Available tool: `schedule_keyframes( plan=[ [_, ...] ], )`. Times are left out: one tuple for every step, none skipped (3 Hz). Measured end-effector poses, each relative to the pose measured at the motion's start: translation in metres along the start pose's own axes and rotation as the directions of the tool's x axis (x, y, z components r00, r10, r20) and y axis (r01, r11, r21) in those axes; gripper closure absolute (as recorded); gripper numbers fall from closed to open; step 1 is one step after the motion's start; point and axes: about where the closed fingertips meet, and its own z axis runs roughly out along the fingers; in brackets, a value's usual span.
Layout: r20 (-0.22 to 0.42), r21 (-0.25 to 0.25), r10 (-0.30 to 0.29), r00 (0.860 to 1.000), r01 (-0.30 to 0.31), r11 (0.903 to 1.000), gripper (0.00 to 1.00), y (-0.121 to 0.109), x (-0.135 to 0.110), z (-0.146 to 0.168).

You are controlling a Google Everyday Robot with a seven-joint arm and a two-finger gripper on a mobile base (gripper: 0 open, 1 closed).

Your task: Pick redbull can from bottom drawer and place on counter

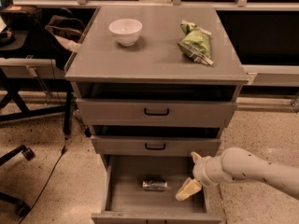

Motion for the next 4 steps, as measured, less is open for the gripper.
schedule_keyframes(
  plan=[
    [-0.025,-0.050,0.038,0.999,-0.040,0.9980,0.00,-0.003,0.015,0.032],
    [-0.018,-0.048,0.040,0.999,-0.040,0.9980,0.00,-0.002,0.015,0.031],
    [-0.001,-0.044,0.042,0.999,-0.042,0.9982,0.00,0.000,0.014,0.030],
    [0.034,-0.013,0.072,0.997,-0.072,0.9973,0.00,-0.009,0.031,0.062]
  ],
)
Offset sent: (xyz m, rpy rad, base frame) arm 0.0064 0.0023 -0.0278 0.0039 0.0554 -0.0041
